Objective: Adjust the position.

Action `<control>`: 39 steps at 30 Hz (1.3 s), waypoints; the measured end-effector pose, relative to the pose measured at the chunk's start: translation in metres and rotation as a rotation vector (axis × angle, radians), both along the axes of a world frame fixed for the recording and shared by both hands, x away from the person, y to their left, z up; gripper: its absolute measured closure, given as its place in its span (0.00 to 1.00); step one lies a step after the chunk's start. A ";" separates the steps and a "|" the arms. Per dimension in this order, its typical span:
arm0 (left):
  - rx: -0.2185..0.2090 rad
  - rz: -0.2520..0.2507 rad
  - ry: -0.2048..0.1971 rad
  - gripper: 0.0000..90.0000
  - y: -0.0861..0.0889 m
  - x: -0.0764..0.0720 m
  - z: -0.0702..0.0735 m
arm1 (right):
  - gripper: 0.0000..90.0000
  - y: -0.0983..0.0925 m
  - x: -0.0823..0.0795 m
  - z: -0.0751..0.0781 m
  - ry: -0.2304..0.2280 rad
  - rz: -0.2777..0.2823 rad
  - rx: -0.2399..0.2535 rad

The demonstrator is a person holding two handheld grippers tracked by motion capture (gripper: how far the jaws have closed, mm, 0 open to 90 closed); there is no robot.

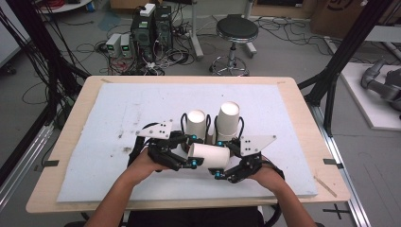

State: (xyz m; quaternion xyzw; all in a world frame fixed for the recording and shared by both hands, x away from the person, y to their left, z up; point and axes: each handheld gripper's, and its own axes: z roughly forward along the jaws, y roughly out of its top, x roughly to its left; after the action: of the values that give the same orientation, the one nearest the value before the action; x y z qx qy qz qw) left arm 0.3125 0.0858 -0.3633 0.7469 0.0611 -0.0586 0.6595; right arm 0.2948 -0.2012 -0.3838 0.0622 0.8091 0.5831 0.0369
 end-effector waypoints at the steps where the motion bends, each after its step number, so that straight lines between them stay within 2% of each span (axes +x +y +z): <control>1: -0.018 0.003 0.006 0.40 0.001 0.000 -0.001 | 0.24 0.000 -0.001 0.000 0.009 -0.009 0.011; 5: -0.079 0.014 0.023 0.40 0.004 0.001 -0.002 | 0.24 -0.001 0.000 0.001 0.009 -0.013 0.020; 8: -0.095 0.011 0.022 0.40 0.004 0.000 -0.002 | 0.24 -0.001 0.000 0.001 0.016 -0.008 0.033; 12: -0.098 0.006 0.020 0.40 0.004 0.000 -0.003 | 0.30 -0.004 0.001 0.004 0.026 -0.001 0.071; 14: -0.092 0.003 0.021 0.40 0.003 0.000 -0.004 | 0.32 -0.005 0.001 0.004 0.024 0.004 0.075; 22: -0.025 0.015 0.017 0.40 0.003 -0.001 -0.007 | 0.39 -0.006 0.002 0.003 0.004 0.021 0.016; 24: 0.015 0.037 -0.004 0.38 0.002 -0.002 -0.005 | 0.40 -0.006 0.002 0.003 -0.002 0.019 0.002; 26: 0.031 0.053 -0.011 0.32 0.002 -0.002 -0.003 | 0.40 -0.006 0.002 0.002 -0.004 0.018 -0.015; 29: 0.043 0.042 -0.017 0.33 0.003 -0.001 -0.003 | 0.40 -0.005 0.002 0.001 0.002 0.017 -0.035; 31: 0.047 0.019 -0.026 0.40 0.003 -0.002 -0.004 | 0.40 -0.005 0.002 0.001 0.003 0.020 -0.040; 34: 0.043 0.011 -0.019 0.41 0.003 -0.001 -0.007 | 0.41 -0.005 0.002 0.001 0.001 0.025 -0.037; 39: -0.008 0.005 -0.006 0.42 0.005 -0.001 -0.008 | 0.35 -0.006 0.003 0.002 0.029 0.029 -0.012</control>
State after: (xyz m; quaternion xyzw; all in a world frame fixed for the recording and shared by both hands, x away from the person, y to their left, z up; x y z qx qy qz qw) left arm 0.3114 0.0905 -0.3715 0.7442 0.0608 -0.0550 0.6629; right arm 0.2975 -0.2075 -0.3818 0.0589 0.8138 0.5779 0.0169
